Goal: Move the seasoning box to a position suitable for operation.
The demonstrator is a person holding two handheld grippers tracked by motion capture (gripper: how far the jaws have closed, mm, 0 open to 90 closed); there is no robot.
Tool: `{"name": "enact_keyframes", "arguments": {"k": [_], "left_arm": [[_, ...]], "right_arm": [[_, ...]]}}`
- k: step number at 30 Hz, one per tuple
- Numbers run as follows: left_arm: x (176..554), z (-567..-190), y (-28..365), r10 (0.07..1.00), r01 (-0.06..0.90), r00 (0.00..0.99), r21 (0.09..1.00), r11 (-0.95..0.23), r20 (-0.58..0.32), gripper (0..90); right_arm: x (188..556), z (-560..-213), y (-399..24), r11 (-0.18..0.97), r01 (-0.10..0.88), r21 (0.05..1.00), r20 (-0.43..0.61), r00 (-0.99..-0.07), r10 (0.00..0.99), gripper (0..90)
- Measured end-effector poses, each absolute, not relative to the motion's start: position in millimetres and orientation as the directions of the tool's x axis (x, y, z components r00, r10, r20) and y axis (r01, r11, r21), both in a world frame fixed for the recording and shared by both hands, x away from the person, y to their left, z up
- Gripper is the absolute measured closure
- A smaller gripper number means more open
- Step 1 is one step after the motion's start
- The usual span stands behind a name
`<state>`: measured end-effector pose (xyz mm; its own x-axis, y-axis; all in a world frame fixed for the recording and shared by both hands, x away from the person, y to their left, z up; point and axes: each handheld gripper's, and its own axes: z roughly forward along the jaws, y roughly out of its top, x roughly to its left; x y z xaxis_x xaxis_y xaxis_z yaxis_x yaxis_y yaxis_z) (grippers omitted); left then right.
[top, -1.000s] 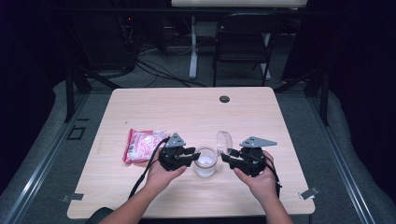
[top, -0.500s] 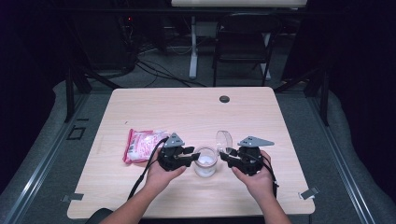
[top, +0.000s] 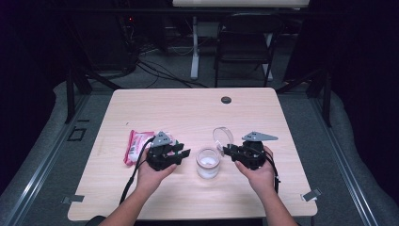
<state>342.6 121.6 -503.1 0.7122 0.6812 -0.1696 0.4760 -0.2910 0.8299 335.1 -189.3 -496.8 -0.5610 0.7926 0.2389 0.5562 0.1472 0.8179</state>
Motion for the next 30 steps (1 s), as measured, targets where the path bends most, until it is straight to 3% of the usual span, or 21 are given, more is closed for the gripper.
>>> {"name": "enact_keyframes", "arguments": {"k": [16, 21, 25, 30], "left_arm": [[337.8, -502.5, 163.4, 0.760, 0.500, 0.632, 0.829, -0.249, -0.153, 57.5], [343.6, -496.0, 168.9, 0.774, 0.502, 0.615, 0.832, -0.236, -0.152, 54.6], [344.7, -490.5, 172.5, 0.781, 0.474, 0.618, 0.834, -0.283, -0.087, 50.0], [342.6, -492.7, 183.2, 0.792, 0.466, 0.607, 0.839, -0.281, -0.072, 46.6]], "right_arm": [[363.7, -498.8, -190.3, 0.091, 0.572, 0.815, 0.303, -0.555, 0.774, 73.5], [364.7, -500.2, -191.0, 0.110, 0.588, 0.801, 0.306, -0.561, 0.769, 67.1], [363.3, -498.6, -191.3, 0.127, 0.582, 0.803, 0.292, -0.571, 0.767, 63.3], [358.7, -495.1, -192.5, 0.157, 0.575, 0.803, 0.263, -0.578, 0.773, 57.6]]}}
